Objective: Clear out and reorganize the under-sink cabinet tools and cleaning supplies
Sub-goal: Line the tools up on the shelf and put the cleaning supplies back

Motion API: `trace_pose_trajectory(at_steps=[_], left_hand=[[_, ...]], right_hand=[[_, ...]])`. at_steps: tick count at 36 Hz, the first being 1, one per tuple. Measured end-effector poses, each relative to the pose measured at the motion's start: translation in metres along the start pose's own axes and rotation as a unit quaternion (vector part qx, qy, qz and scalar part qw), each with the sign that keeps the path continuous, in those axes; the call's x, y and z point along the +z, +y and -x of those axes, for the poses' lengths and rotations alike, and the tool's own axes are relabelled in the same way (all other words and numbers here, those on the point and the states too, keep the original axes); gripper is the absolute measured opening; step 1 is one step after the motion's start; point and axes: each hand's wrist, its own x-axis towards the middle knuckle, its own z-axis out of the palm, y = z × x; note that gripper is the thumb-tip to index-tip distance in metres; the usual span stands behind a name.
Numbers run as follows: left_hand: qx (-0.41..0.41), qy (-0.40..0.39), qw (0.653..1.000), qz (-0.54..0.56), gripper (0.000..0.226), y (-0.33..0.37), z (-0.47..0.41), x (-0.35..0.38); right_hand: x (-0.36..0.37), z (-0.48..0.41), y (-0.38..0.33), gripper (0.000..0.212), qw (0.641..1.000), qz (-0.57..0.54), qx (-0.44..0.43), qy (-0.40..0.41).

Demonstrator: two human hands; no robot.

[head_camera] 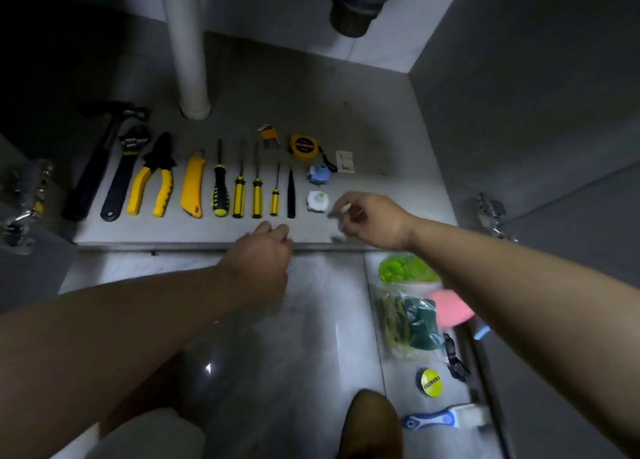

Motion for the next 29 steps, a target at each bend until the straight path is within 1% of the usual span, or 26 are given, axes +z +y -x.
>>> trace_pose_trajectory(at_steps=[2, 4, 6, 8, 11, 13, 15, 18, 21, 24, 26, 29], left_hand=[[-0.001, -0.083, 0.996, -0.030, 0.052, 0.008, 0.001, -0.024], [0.011, -0.174, 0.983, -0.062, 0.050, 0.021, 0.002, -0.049], [0.026, -0.252, 0.964, -0.081, 0.054, 0.039, 0.005, -0.071], [0.051, -0.278, 0.953, -0.105, 0.059, 0.061, 0.012, -0.092], [0.099, -0.244, 0.958, -0.111, 0.060, 0.101, 0.026, -0.112], [0.131, -0.198, 0.968, -0.082, 0.055, 0.129, 0.036, -0.117], [0.154, -0.155, 0.975, -0.031, 0.048, 0.156, 0.045, -0.117], [0.165, -0.091, 0.981, 0.056, 0.035, 0.187, 0.055, -0.109], [0.144, -0.042, 0.975, 0.162, 0.026, 0.205, 0.059, -0.088], [0.116, -0.039, 0.960, 0.250, 0.020, 0.210, 0.056, -0.063], [0.102, -0.047, 0.955, 0.275, 0.019, 0.207, 0.051, -0.047], [0.090, -0.066, 0.955, 0.276, 0.027, 0.200, 0.045, -0.025]], right_hand=[[-0.016, 0.030, 0.002, 0.028, 0.996, 0.027, 0.031, -0.077], [-0.029, 0.064, 0.006, 0.031, 0.990, 0.058, 0.066, -0.108], [-0.036, 0.100, 0.016, 0.035, 0.990, 0.039, 0.093, -0.102], [-0.037, 0.140, 0.027, 0.035, 0.991, 0.002, 0.111, -0.074], [-0.026, 0.198, 0.053, 0.029, 0.982, -0.096, 0.158, -0.035], [-0.005, 0.235, 0.075, 0.020, 0.962, -0.187, 0.199, -0.014], [0.022, 0.268, 0.094, 0.013, 0.929, -0.273, 0.249, 0.000], [0.068, 0.310, 0.117, 0.005, 0.870, -0.376, 0.318, 0.008], [0.115, 0.332, 0.135, 0.011, 0.834, -0.412, 0.364, 0.032], [0.154, 0.335, 0.146, 0.025, 0.800, -0.441, 0.403, 0.061], [0.172, 0.329, 0.152, 0.032, 0.795, -0.433, 0.419, 0.069], [0.188, 0.313, 0.159, 0.041, 0.792, -0.425, 0.429, 0.087]])
